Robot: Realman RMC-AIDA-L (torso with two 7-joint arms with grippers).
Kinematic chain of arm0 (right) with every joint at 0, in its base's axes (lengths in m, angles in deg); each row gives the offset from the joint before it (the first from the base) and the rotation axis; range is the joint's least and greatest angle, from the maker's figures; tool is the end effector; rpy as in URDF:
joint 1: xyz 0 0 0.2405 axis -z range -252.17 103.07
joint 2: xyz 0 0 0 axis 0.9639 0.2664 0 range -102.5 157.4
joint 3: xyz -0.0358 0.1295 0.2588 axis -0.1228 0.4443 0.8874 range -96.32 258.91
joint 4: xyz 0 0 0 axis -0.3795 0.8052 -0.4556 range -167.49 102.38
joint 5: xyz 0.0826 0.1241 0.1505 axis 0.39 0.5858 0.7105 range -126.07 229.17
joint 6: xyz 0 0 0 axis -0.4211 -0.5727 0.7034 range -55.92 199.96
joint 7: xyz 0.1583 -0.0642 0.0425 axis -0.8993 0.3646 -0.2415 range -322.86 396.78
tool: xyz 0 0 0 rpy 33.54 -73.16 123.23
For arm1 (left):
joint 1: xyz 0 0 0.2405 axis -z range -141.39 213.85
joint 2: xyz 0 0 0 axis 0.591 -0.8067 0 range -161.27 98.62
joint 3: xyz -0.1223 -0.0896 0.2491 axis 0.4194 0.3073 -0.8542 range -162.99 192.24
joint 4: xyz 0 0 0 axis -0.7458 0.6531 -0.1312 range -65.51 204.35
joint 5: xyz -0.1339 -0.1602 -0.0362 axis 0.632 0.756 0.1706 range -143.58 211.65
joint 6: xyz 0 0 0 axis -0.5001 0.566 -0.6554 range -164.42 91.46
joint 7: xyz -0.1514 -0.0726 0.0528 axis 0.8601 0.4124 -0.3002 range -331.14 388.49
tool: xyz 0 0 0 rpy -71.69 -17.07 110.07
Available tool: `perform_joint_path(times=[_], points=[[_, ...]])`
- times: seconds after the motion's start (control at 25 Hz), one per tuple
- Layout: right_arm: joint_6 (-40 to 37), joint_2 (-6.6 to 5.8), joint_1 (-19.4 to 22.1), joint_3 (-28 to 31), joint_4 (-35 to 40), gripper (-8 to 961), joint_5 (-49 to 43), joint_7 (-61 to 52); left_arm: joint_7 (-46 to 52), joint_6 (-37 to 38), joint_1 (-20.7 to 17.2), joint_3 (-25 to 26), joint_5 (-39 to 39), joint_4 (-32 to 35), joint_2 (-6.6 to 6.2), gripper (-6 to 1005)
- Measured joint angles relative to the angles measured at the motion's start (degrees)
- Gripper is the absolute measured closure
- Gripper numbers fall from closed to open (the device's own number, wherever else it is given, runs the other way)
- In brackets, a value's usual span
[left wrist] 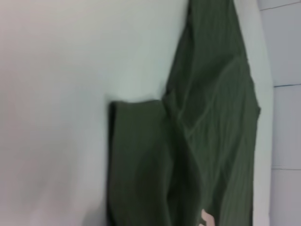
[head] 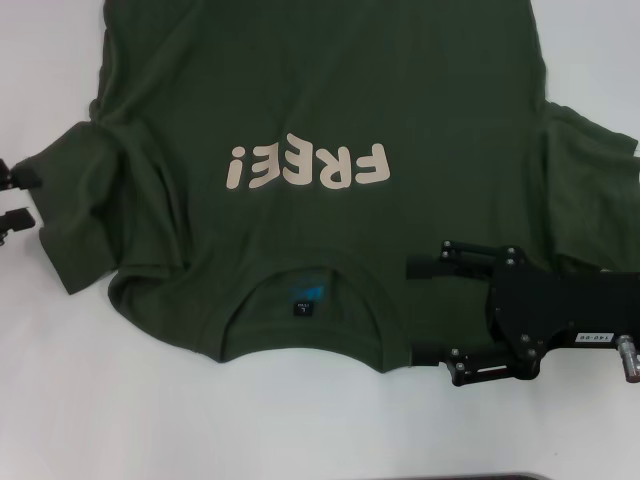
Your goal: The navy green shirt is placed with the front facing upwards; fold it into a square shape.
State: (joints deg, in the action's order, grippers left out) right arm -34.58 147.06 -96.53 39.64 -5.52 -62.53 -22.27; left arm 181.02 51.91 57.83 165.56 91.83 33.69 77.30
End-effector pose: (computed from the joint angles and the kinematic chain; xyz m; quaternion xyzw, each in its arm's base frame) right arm 0.2874 0.2488 -0.0713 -0.9324 0.1409 0.3328 0.0103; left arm -0.3950 0.3228 0.0470 -0.5447 -0.7897 -0.2647 0.0981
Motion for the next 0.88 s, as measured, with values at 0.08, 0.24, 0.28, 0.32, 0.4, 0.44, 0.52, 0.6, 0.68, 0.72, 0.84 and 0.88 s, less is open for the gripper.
perform_joint_path(times=[0.08,0.24,0.28,0.32,0.4,0.44,0.52,0.6,0.68,0.72,0.84,0.88], points=[[-0.08,0.0,0.0,0.04,0.02,39,0.0,-0.01,0.95,-0.04,-0.01,-0.16,-0.73,-0.67,0.02,422],[-0.02,0.0,0.0,0.08,0.04,40,0.0,-0.01,4.17,0.44,0.56,-0.56,-5.11,-3.77,0.54,422],[0.02,0.0,0.0,0.08,0.04,40,0.0,-0.01,4.36,0.47,0.65,-0.56,-5.31,-3.83,0.54,422],[0.01,0.0,0.0,0.08,0.04,40,0.0,-0.01,4.55,0.53,0.74,-0.56,-5.55,-3.88,0.54,422],[-0.08,0.0,0.0,0.09,0.04,40,0.0,-0.01,4.87,0.63,0.82,-0.56,-5.9,-3.91,0.44,422],[-0.09,0.0,-0.01,0.09,0.04,40,0.0,-0.01,4.94,0.66,0.83,-0.54,-6.0,-3.93,0.38,422],[-0.09,0.0,-0.03,0.09,0.04,40,-0.01,-0.01,4.97,0.43,0.69,-0.5,-6.06,-3.75,0.3,423],[-0.02,0.0,-0.04,0.08,0.04,40,0.0,-0.01,4.98,0.2,0.63,-0.5,-6.09,-3.58,0.29,423],[0.02,0.0,-0.05,0.09,0.04,40,0.0,-0.01,4.98,-0.13,0.57,-0.52,-6.44,-3.4,0.37,423],[0.03,0.0,-0.06,0.09,0.04,40,0.0,-0.01,4.99,-0.29,0.57,-0.46,-6.86,-3.37,0.47,423],[0.06,0.0,-0.08,0.09,0.1,40,-0.01,-0.01,5.36,-0.73,0.73,-0.17,-8.48,-3.22,0.9,423],[0.09,0.0,-0.08,0.08,0.11,40,-0.01,-0.01,5.5,-0.88,0.78,-0.17,-8.7,-3.22,1.03,423]])
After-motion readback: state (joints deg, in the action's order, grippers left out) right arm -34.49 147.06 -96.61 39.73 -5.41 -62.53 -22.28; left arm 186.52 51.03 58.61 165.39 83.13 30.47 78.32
